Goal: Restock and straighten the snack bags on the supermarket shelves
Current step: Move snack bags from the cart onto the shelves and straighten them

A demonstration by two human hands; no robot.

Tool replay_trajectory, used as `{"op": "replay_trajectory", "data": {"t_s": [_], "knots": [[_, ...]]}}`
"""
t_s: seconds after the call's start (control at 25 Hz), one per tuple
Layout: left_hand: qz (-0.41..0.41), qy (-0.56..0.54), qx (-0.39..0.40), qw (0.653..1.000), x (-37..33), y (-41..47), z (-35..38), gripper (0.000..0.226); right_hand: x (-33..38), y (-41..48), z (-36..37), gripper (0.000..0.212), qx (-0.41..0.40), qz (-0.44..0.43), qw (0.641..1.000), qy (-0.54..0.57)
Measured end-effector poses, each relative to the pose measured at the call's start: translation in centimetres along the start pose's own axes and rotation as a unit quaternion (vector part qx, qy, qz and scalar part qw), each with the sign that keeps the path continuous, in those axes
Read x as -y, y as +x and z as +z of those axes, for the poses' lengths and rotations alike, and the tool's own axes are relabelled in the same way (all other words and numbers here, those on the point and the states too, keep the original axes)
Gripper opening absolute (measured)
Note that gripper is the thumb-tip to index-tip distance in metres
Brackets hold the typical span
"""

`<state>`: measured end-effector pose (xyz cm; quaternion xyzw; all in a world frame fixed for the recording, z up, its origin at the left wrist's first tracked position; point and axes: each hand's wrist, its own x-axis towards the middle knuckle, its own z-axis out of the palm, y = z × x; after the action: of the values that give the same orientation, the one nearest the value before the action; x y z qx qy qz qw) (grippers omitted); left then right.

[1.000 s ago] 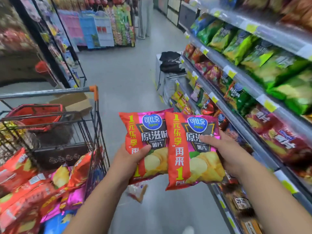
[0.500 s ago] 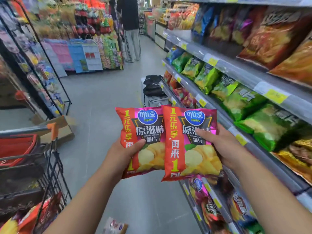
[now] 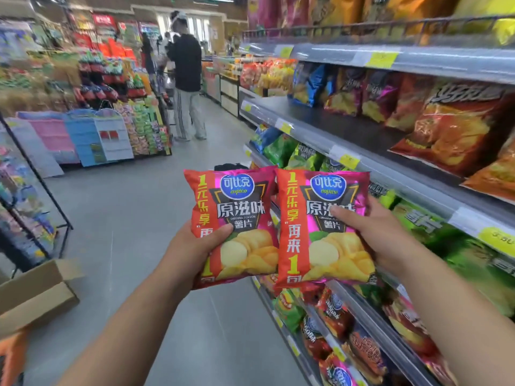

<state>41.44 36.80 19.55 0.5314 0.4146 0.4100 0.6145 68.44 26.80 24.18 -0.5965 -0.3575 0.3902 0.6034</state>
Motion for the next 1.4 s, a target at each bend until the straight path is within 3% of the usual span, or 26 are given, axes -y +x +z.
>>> {"op": "replay_trajectory", "data": {"t_s": [0.12, 0.24, 0.36, 0.52, 0.72, 0.88, 0.96, 1.08, 1.24, 1.4], "knots": [[-0.002, 0.013, 0.023, 1.000, -2.1, 5.0, -0.3, 0.056, 1.3, 3.4, 0.6, 0.054, -0.031, -0.012, 0.999, -0.007], [0.008, 0.028, 0.047, 0.998, -4.0, 10.5, 0.5, 0.049, 2.6, 7.0, 0.5, 0.067, -0.057, -0.025, 0.998, -0.002], [0.017, 0.033, 0.078, 0.996, -5.0, 15.6, 2.3, 0.037, 3.8, 10.5, -0.4, 0.062, -0.087, -0.045, 0.995, 0.004], [0.019, 0.029, 0.104, 0.994, -5.7, 21.3, 4.7, 0.046, 5.1, 14.7, -2.1, 0.063, -0.105, -0.056, 0.993, -0.015], [0.017, 0.008, 0.120, 0.993, -7.3, 28.6, 8.1, 0.049, 6.7, 21.2, -3.4, 0.055, -0.111, -0.059, 0.992, -0.022], [0.031, 0.000, 0.150, 0.988, -8.4, 33.7, 9.9, 0.087, 7.5, 25.5, -3.6, 0.028, -0.127, -0.060, 0.989, -0.036], [0.036, -0.005, 0.174, 0.984, -9.0, 36.5, 10.8, 0.089, 7.6, 27.3, -3.5, 0.023, -0.158, -0.048, 0.985, -0.038], [0.045, -0.012, 0.225, 0.973, -10.0, 40.4, 11.3, 0.079, 7.9, 29.6, -3.2, 0.031, -0.201, -0.051, 0.977, -0.040], [0.036, -0.002, 0.321, 0.946, -11.6, 47.0, 12.7, 0.083, 8.0, 32.0, -2.3, 0.042, -0.242, -0.053, 0.969, -0.016], [0.050, 0.039, 0.375, 0.925, -13.9, 53.1, 14.7, 0.085, 8.9, 33.9, -1.3, 0.062, -0.340, -0.082, 0.937, -0.024]]}}
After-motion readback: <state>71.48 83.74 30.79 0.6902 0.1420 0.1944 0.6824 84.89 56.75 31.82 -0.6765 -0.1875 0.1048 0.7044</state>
